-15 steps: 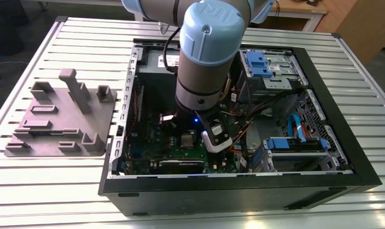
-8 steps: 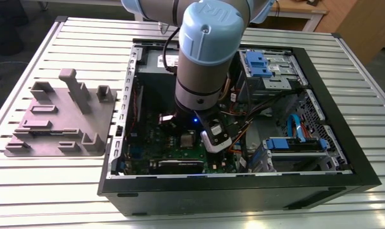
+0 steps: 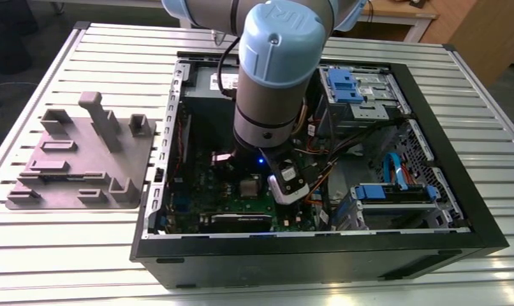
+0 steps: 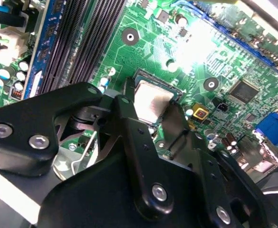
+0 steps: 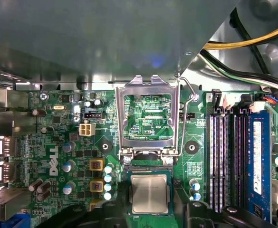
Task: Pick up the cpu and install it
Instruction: 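Place the cpu into insertion slot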
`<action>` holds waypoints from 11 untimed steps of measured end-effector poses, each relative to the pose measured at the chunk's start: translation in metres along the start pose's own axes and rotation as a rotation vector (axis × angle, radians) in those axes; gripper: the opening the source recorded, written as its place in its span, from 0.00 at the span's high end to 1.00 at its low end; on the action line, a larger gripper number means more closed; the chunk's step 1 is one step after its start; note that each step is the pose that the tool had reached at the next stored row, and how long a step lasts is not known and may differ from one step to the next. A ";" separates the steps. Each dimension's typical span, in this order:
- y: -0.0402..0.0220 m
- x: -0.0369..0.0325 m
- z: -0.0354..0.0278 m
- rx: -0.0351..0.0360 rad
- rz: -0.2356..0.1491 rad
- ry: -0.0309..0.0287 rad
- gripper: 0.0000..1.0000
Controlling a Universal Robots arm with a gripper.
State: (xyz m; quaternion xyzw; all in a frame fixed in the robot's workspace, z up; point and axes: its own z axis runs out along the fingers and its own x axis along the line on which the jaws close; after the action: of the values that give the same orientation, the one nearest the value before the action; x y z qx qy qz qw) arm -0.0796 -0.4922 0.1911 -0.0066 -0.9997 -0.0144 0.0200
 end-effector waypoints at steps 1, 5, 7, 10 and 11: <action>0.0000 -0.0002 0.0003 -0.0001 0.000 -0.0001 0.47; 0.0000 -0.0002 0.0008 0.0003 0.000 0.0001 0.47; 0.0000 -0.0003 0.0010 0.0001 0.000 0.0000 0.47; 0.0000 -0.0006 0.0012 0.0001 -0.002 0.0000 0.47; 0.0000 -0.0007 0.0014 0.0000 -0.003 0.0000 0.47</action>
State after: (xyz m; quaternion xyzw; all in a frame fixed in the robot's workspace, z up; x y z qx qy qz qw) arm -0.0790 -0.4922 0.1896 -0.0050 -0.9997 -0.0145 0.0200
